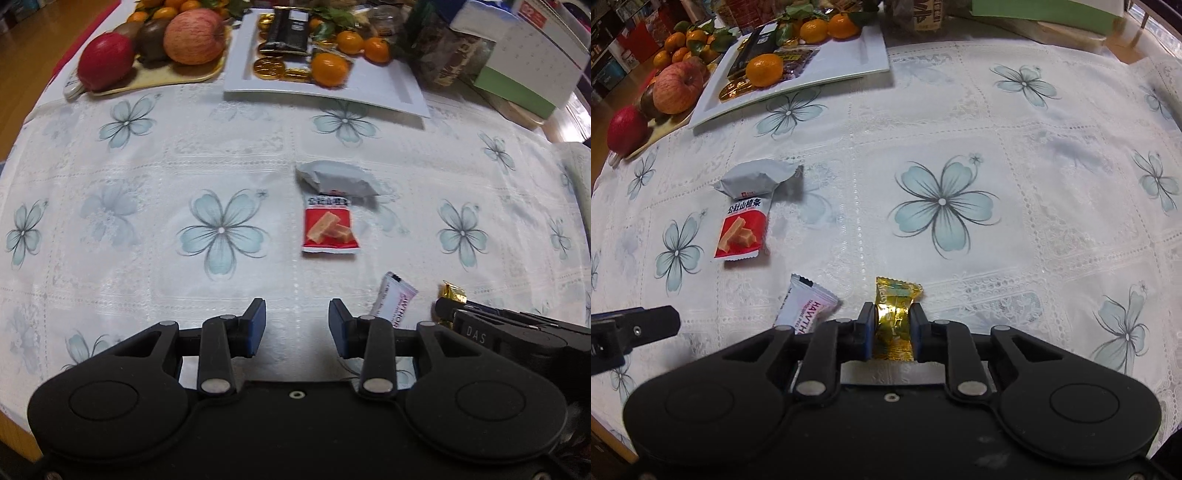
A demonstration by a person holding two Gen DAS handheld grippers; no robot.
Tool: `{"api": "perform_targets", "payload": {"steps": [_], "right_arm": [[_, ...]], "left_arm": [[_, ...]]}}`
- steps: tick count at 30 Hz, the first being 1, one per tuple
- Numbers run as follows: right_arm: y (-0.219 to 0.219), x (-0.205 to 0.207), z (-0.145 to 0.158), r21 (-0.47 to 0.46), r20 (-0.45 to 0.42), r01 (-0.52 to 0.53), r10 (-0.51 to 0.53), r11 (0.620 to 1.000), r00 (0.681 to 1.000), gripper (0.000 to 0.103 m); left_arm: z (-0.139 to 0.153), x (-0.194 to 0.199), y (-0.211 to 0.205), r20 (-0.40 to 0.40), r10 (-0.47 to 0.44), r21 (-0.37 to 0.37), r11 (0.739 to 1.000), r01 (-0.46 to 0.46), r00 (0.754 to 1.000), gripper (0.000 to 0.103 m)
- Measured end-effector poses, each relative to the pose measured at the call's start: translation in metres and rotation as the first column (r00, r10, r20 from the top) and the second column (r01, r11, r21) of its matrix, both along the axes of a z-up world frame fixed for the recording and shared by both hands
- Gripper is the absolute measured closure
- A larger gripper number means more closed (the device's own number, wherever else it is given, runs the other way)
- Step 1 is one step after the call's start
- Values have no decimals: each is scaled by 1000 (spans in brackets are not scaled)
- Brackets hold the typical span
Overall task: Organize snacks
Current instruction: 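Grasp the white hawthorn strip pack with the left tool while the right tool holds the gold candy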
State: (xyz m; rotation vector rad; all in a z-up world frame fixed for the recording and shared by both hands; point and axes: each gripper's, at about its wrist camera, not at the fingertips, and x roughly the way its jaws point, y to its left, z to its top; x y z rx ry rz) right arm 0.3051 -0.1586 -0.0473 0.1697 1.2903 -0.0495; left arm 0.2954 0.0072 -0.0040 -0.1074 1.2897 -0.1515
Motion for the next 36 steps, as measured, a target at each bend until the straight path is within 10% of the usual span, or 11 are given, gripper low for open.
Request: {"api": "perform_targets", "payload": {"steps": [20,36], "right_arm": [[-65,-10,40,133,-79,199,-189,971,979,82],[-70,-11,40,132,-57,220,-214,967,975,82]], "left_arm": [[-40,-5,-83,-1,-189,66,980,189,982,56],[-15,-7,-60,25,-67,-13,998,68,997,76]]}}
